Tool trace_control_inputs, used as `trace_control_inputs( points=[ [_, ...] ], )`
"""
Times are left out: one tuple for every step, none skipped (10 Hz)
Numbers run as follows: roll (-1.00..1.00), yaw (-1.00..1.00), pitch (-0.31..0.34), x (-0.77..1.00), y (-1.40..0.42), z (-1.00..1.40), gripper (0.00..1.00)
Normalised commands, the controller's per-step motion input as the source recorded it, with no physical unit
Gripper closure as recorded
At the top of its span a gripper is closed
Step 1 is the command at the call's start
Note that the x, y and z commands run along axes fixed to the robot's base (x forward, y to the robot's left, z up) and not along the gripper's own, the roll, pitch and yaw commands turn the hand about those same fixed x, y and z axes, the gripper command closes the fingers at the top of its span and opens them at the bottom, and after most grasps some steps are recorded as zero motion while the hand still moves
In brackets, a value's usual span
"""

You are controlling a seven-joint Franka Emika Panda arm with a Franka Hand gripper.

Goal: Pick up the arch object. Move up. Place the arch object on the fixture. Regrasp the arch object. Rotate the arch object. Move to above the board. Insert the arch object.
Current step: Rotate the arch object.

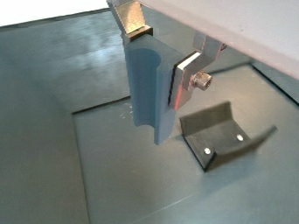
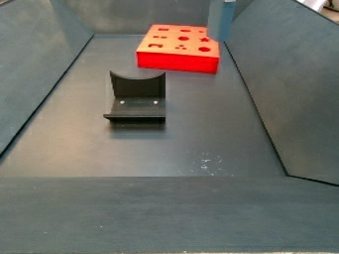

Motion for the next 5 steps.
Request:
trace_control_inputs(
  points=[
    [-0.03, -1.0, 0.013, -0.04, 0.02, 0.02, 1.0],
    [-0.04, -1.0, 0.013, -0.04, 0.02, 0.02, 1.0],
    [-0.04, -1.0, 0.014, -0.04, 0.02, 0.02, 1.0],
    [-0.04, -1.0, 0.015, -0.04, 0.02, 0.02, 1.0],
    [-0.04, -1.0, 0.016, -0.04, 0.02, 0.02, 1.0]
  ],
)
